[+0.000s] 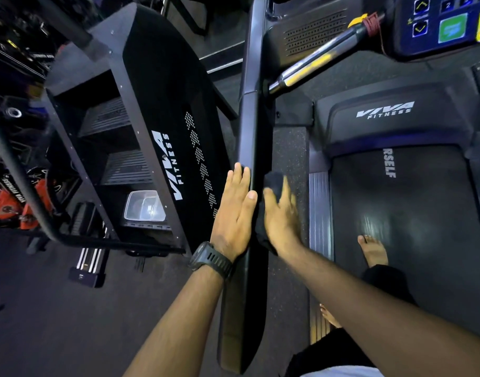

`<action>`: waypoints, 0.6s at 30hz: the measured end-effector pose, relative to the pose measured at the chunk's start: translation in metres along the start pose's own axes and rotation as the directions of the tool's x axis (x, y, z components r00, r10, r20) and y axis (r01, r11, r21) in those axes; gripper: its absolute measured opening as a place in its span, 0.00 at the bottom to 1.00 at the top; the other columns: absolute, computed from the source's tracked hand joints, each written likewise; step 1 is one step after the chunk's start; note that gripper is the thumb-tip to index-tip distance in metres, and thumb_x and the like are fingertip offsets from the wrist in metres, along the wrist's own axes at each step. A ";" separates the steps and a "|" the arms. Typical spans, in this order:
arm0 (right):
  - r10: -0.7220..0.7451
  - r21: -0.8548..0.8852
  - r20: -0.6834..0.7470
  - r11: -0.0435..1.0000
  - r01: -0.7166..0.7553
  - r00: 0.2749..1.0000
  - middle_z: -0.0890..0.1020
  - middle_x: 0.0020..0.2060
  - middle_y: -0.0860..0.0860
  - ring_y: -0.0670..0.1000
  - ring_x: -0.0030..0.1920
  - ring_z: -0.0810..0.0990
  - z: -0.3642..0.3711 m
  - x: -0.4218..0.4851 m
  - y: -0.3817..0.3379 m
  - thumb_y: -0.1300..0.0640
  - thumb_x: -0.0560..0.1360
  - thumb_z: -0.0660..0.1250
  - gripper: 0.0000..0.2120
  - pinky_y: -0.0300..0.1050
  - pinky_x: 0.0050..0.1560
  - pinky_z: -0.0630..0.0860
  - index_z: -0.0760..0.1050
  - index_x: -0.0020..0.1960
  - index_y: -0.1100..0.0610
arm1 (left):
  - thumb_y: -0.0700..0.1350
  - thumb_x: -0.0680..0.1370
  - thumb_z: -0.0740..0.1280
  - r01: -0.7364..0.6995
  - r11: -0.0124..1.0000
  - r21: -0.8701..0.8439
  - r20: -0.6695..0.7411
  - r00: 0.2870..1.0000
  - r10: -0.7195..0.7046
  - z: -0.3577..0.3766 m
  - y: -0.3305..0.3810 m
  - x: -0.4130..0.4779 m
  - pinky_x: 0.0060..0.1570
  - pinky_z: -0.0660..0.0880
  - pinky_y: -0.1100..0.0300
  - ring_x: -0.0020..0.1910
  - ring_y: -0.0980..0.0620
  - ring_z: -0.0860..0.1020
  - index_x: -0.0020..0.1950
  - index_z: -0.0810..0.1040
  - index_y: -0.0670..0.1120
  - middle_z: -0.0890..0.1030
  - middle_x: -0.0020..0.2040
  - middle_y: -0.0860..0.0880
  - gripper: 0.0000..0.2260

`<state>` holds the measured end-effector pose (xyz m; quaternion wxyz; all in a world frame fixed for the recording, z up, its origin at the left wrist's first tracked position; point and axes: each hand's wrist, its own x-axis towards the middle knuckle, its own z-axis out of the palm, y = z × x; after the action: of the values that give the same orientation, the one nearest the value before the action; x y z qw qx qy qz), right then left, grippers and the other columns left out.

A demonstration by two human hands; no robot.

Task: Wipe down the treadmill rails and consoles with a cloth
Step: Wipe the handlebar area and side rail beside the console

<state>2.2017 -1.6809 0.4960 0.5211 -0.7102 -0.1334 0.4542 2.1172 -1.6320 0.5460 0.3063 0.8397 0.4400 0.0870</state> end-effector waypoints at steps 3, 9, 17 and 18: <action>-0.096 0.017 -0.011 0.995 0.096 0.995 0.58 0.81 0.48 0.51 0.77 0.63 0.002 -0.033 0.004 0.47 0.84 0.59 0.29 0.50 0.74 0.62 0.54 0.82 0.45 | 0.61 0.81 0.45 0.001 1.000 -0.001 0.001 1.000 -0.001 -0.001 0.000 -0.003 0.73 0.40 0.71 0.79 0.62 0.43 0.81 0.53 0.47 0.47 0.82 0.54 0.31; -0.055 0.009 -0.017 0.998 0.055 0.998 0.60 0.80 0.50 0.54 0.76 0.65 0.001 -0.003 0.002 0.46 0.84 0.57 0.28 0.52 0.70 0.65 0.54 0.82 0.46 | 0.60 0.81 0.45 -0.007 1.000 0.005 0.004 1.000 0.007 0.000 -0.001 -0.005 0.74 0.40 0.71 0.80 0.60 0.43 0.81 0.53 0.47 0.47 0.82 0.53 0.31; -0.276 0.013 -0.040 0.961 0.277 0.960 0.60 0.80 0.47 0.50 0.76 0.66 0.005 -0.027 0.003 0.45 0.82 0.59 0.29 0.49 0.72 0.66 0.57 0.81 0.44 | 0.60 0.81 0.44 -0.009 1.000 0.017 0.003 1.000 0.009 0.000 -0.003 -0.011 0.74 0.41 0.70 0.80 0.58 0.44 0.81 0.54 0.46 0.48 0.82 0.52 0.32; -0.209 0.016 -0.036 0.978 0.210 0.977 0.60 0.80 0.48 0.52 0.75 0.66 0.004 -0.019 0.005 0.46 0.83 0.59 0.29 0.50 0.71 0.67 0.56 0.82 0.45 | 0.60 0.81 0.44 -0.010 1.000 0.017 0.002 1.000 0.010 0.001 -0.003 -0.013 0.74 0.40 0.70 0.80 0.59 0.44 0.81 0.54 0.46 0.48 0.82 0.52 0.32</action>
<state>2.1871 -1.6932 0.5013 0.5750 -0.6947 -0.1942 0.3861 2.1075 -1.6413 0.5453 0.2991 0.8445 0.4363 0.0840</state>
